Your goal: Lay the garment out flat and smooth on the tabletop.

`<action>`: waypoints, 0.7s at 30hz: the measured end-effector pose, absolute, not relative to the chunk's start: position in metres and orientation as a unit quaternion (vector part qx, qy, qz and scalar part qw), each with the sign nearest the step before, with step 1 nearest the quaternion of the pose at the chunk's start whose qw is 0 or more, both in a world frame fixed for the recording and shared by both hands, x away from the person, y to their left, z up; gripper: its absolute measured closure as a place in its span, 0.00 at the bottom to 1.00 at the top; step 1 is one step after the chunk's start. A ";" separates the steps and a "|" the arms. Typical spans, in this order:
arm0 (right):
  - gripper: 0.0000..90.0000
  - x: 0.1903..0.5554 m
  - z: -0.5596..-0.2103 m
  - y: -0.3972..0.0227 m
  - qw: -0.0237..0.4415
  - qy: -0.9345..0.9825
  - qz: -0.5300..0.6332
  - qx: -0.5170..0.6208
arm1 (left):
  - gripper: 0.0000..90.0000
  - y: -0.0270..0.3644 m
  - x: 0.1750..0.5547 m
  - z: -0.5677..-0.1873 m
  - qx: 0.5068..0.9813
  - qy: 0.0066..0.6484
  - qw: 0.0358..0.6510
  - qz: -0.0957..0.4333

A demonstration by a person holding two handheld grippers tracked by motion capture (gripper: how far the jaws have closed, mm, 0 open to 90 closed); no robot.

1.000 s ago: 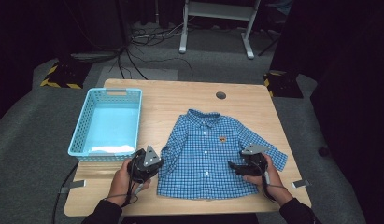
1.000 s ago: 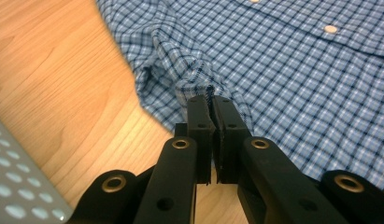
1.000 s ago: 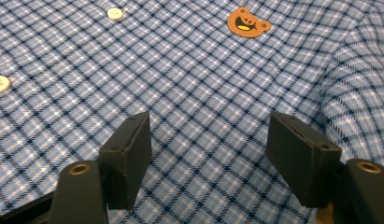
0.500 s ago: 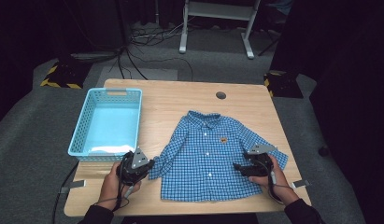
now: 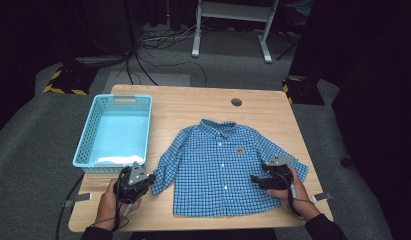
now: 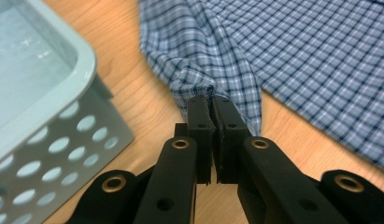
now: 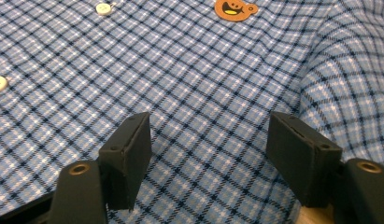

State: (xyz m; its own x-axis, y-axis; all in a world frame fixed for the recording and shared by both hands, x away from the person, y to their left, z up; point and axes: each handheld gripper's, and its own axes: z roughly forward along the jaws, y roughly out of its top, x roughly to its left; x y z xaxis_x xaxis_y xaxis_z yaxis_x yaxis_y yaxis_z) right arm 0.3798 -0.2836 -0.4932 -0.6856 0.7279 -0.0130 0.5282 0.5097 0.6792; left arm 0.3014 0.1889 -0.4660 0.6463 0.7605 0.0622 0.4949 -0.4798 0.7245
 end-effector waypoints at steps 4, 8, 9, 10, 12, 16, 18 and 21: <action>0.35 0.379 -0.493 -0.286 0.149 0.855 0.333 0.368 | 0.96 0.196 0.299 -0.468 0.835 0.381 0.348 0.191; 0.35 0.379 -0.493 -0.287 0.149 0.855 0.332 0.370 | 0.96 0.204 0.296 -0.470 0.829 0.391 0.350 0.194; 0.35 0.379 -0.493 -0.288 0.149 0.855 0.333 0.370 | 0.96 0.207 0.295 -0.470 0.829 0.391 0.349 0.195; 0.35 0.379 -0.493 -0.288 0.149 0.855 0.333 0.370 | 0.96 0.209 0.295 -0.470 0.828 0.393 0.348 0.195; 0.35 0.379 -0.493 -0.288 0.149 0.855 0.332 0.370 | 0.96 0.212 0.294 -0.472 0.824 0.399 0.351 0.195; 0.35 0.379 -0.493 -0.288 0.148 0.855 0.331 0.370 | 0.96 0.217 0.293 -0.474 0.827 0.400 0.338 0.204; 0.35 0.379 -0.493 -0.288 0.148 0.855 0.331 0.370 | 0.96 0.220 0.293 -0.476 0.824 0.404 0.340 0.205; 0.35 0.379 -0.493 -0.288 0.148 0.856 0.331 0.369 | 0.96 0.224 0.293 -0.477 0.824 0.406 0.332 0.214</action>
